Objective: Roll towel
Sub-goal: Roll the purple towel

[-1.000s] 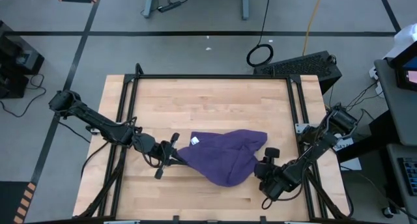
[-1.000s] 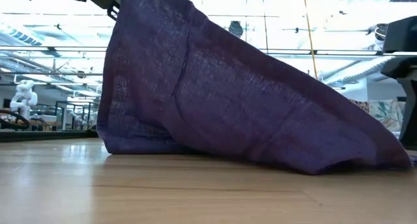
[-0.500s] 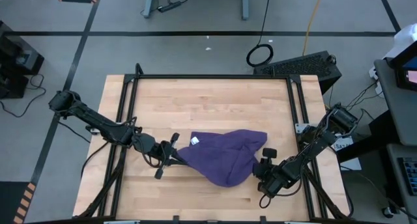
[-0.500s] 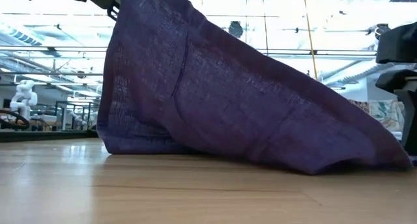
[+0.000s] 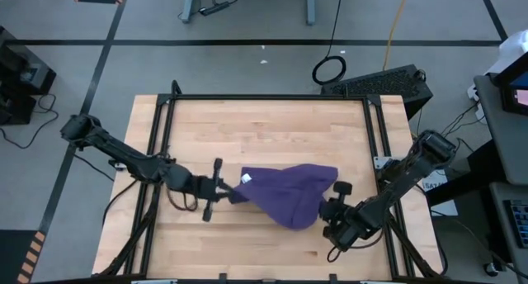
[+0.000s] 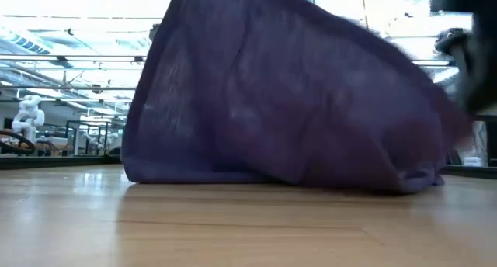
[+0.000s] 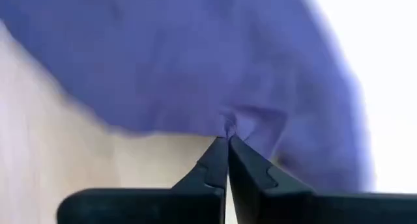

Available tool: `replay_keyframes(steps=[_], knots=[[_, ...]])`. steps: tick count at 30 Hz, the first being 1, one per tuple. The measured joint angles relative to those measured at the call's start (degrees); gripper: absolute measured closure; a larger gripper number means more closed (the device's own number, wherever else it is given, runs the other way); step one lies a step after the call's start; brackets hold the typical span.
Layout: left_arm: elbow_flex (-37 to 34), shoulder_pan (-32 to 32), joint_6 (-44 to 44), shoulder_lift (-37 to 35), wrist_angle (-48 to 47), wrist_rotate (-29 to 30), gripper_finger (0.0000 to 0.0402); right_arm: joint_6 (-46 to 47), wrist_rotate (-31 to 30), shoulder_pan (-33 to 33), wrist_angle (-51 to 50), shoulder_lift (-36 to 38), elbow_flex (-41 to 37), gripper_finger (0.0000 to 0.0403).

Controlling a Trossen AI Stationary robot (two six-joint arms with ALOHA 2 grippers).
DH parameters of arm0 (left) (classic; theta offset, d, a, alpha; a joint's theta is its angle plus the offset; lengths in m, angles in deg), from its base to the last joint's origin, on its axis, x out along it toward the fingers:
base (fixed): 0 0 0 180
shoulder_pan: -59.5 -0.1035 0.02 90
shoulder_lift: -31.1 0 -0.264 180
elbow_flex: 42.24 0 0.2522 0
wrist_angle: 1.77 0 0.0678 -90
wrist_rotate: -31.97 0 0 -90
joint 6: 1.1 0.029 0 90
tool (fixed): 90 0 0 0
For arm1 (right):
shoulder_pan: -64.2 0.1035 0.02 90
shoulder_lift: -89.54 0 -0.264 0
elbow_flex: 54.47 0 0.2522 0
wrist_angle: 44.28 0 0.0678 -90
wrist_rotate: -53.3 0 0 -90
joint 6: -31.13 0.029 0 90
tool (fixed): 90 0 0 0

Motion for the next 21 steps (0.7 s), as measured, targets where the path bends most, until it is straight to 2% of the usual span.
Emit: replay_keyframes(steps=[3, 8, 11, 14, 18, 21], knots=[[0.00, -2.51, 8.64, -2.87, 5.57, 4.77, 0.0399, 6.00, -11.01, -0.84, -14.06, 2.19, 6.51, 0.0402], [0.00, -11.88, 17.89, -8.53, 15.19, 4.76, 0.0399, 12.16, -29.75, -5.16, -30.06, 5.71, 14.64, 0.0402], [1.03, -19.69, 18.27, -11.46, 17.74, -0.32, 0.0399, 10.04, -39.04, -9.85, -33.54, 8.67, 18.22, 0.0402], [4.49, -28.03, 13.54, -12.89, 17.03, -8.30, 0.0400, 3.61, -45.89, -15.49, -33.26, 12.10, 21.96, 0.0403], [9.85, -37.44, 5.69, -12.12, 15.87, -18.32, 0.0400, -7.57, -51.45, -23.67, -32.10, 16.32, 27.68, 0.0403], [14.26, -42.73, 0.99, -10.66, 13.04, -21.42, 0.0400, -15.26, -51.68, -29.45, -29.92, 19.08, 32.26, 0.0403]])
